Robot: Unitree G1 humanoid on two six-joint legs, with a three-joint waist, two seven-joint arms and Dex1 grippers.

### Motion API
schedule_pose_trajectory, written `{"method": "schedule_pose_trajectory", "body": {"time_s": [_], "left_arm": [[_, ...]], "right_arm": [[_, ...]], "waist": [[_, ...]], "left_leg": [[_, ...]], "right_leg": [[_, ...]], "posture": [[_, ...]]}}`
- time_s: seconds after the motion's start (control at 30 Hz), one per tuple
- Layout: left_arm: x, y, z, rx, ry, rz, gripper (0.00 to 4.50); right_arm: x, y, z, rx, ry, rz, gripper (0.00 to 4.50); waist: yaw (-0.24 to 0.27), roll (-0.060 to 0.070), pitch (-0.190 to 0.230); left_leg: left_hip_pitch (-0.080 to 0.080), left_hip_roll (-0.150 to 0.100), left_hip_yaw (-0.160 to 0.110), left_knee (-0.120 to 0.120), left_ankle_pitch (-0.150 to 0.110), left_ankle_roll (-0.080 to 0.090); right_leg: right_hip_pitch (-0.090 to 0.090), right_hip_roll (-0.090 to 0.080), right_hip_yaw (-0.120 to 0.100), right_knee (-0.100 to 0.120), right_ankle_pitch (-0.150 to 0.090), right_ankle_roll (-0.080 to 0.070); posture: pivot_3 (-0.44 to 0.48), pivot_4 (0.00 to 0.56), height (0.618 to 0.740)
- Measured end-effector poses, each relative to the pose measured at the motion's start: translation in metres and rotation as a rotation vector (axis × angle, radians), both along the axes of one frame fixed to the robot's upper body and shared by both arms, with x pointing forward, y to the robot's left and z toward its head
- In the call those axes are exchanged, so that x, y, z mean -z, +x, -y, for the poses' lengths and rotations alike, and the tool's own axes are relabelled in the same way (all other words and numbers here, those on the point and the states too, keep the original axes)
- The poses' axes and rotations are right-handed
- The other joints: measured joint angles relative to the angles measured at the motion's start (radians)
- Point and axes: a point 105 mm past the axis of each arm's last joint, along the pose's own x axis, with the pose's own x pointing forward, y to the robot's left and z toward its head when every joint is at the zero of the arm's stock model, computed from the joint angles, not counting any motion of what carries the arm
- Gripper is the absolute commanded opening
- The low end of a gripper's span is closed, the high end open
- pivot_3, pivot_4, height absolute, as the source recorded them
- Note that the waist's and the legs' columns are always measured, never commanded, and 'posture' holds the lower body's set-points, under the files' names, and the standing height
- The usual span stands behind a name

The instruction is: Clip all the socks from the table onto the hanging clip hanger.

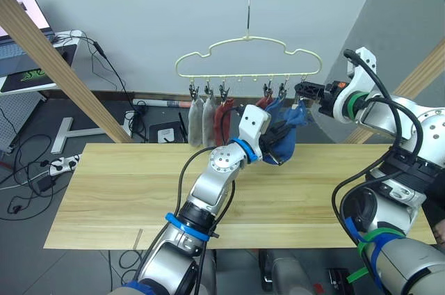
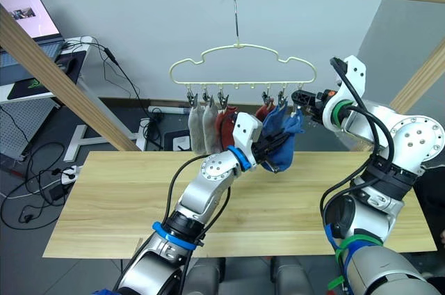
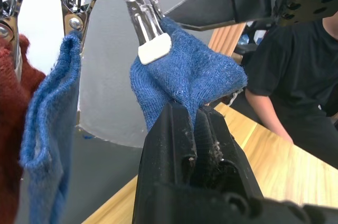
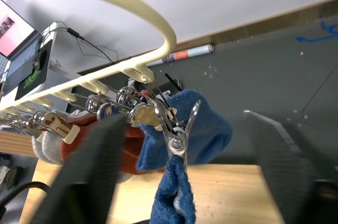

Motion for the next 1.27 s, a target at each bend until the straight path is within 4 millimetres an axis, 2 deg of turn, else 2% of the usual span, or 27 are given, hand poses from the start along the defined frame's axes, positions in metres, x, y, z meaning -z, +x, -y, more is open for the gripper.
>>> {"method": "schedule_pose_trajectory", "body": {"time_s": [0.07,0.17,0.3,0.37,0.43,0.5,0.63,0.67,0.73,0.77,0.83,0.93,0.97,1.1,1.27], "left_arm": [[-0.001,0.0,0.004,0.012,-0.034,-0.039,0.77],[0.003,0.004,0.003,0.012,-0.069,-0.11,1.71],[0.017,0.009,-0.003,0.007,-0.052,-0.17,2.83],[0.025,0.011,-0.015,0.001,-0.017,-0.178,3.37],[0.036,0.013,-0.036,-0.014,0.019,-0.188,4.01],[0.048,0.014,-0.07,-0.04,0.09,-0.194,4.47],[0.061,0.014,-0.148,-0.115,0.215,-0.212,4.47],[0.06,0.008,-0.173,-0.111,0.267,-0.207,4.47],[0.053,0.001,-0.238,-0.204,0.366,-0.217,4.47],[0.046,-0.002,-0.259,-0.244,0.395,-0.211,4.47],[0.029,-0.009,-0.291,-0.29,0.458,-0.176,4.47],[0.02,-0.025,-0.335,-0.361,0.532,-0.212,4.47],[0.016,-0.029,-0.347,-0.383,0.547,-0.219,4.47],[0.01,-0.048,-0.368,-0.376,0.596,-0.262,4.47],[0.001,-0.047,-0.366,-0.359,0.562,-0.256,4.47]], "right_arm": [[-0.006,-0.008,0.002,-0.015,-0.071,0.053,4.5],[-0.002,-0.023,0.006,-0.036,-0.207,0.106,4.5],[0.029,-0.039,0.013,-0.043,-0.32,0.086,4.5],[0.046,-0.047,0.019,-0.044,-0.373,0.072,4.5],[0.059,-0.056,0.024,-0.057,-0.429,0.067,4.5],[0.068,-0.066,0.028,-0.082,-0.495,0.087,4.5],[0.083,-0.08,0.029,-0.154,-0.547,0.115,4.5],[0.087,-0.087,0.028,-0.206,-0.579,0.138,4.5],[0.099,-0.103,0.033,-0.292,-0.639,0.135,4.5],[0.102,-0.106,0.035,-0.317,-0.649,0.136,4.5],[0.1,-0.114,0.033,-0.396,-0.659,0.184,4.5],[0.09,-0.126,0.035,-0.493,-0.675,0.24,4.5],[0.088,-0.13,0.036,-0.531,-0.677,0.256,4.5],[0.085,-0.139,0.044,-0.614,-0.686,0.246,4.5],[0.079,-0.13,0.055,-0.581,-0.679,0.257,4.5]], "waist": [[-0.002,0.0,0.0],[-0.009,0.0,0.0],[-0.02,0.0,0.0],[-0.021,0.0,0.0],[-0.029,0.0,0.0],[-0.035,0.0,0.0],[-0.043,-0.001,0.0],[-0.042,-0.001,0.001],[-0.042,-0.003,0.002],[-0.04,-0.004,0.002],[-0.023,-0.004,0.002],[-0.013,-0.004,0.003],[-0.009,-0.005,0.003],[0.015,-0.005,0.003],[0.044,-0.005,0.003]], "left_leg": [[0.0,0.0,0.0,0.0,0.0,0.0],[0.0,0.0,0.0,0.0,0.0,0.0],[0.0,0.0,0.001,0.001,0.0,0.0],[0.0,0.0,0.002,0.001,0.0,0.0],[0.001,0.001,0.003,0.0,0.0,0.0],[0.003,0.002,0.003,0.0,0.0,0.0],[0.003,0.003,0.003,0.0,0.0,0.0],[0.003,0.003,0.003,0.0,0.0,0.0],[0.003,0.003,0.003,-0.001,0.0,0.0],[0.003,0.003,0.003,-0.001,0.0,0.0],[0.003,0.002,0.005,-0.001,0.0,0.0],[0.003,0.002,0.005,-0.001,0.0,0.0],[0.003,0.002,0.005,-0.001,0.0,0.0],[0.003,0.002,0.005,-0.001,0.0,0.0],[0.003,0.003,0.006,0.0,0.0,0.0]], "right_leg": [[0.0,0.0,0.0,0.0,-0.001,0.002],[0.0,0.0,0.0,0.0,-0.002,0.003],[0.0,0.0,0.0,0.0,-0.002,0.003],[0.0,0.0,0.0,0.0,-0.002,0.003],[0.0,0.0,0.001,0.001,-0.002,0.003],[0.0,0.001,0.001,0.001,-0.002,0.003],[0.0,0.001,0.001,0.002,-0.002,0.003],[0.0,0.001,0.001,0.001,-0.002,0.003],[0.0,0.001,0.001,-0.001,-0.003,0.002],[0.0,0.0,0.001,-0.001,-0.003,0.002],[0.001,-0.001,0.002,-0.002,-0.003,0.003],[0.001,-0.002,0.001,-0.003,-0.003,0.002],[0.001,-0.002,0.001,-0.003,-0.003,0.001],[0.001,-0.002,0.001,-0.003,-0.006,-0.003],[0.001,-0.002,0.001,-0.003,-0.006,-0.004]], "posture": [[0.142,0.231,0.74],[0.136,0.229,0.74],[0.139,0.229,0.74],[0.145,0.23,0.74],[0.16,0.234,0.74],[0.169,0.235,0.74],[0.217,0.233,0.74],[0.217,0.233,0.74],[0.236,0.228,0.74],[0.249,0.225,0.74],[0.26,0.223,0.74],[0.297,0.214,0.74],[0.3,0.213,0.74],[0.318,0.202,0.74],[0.327,0.182,0.74]]}}
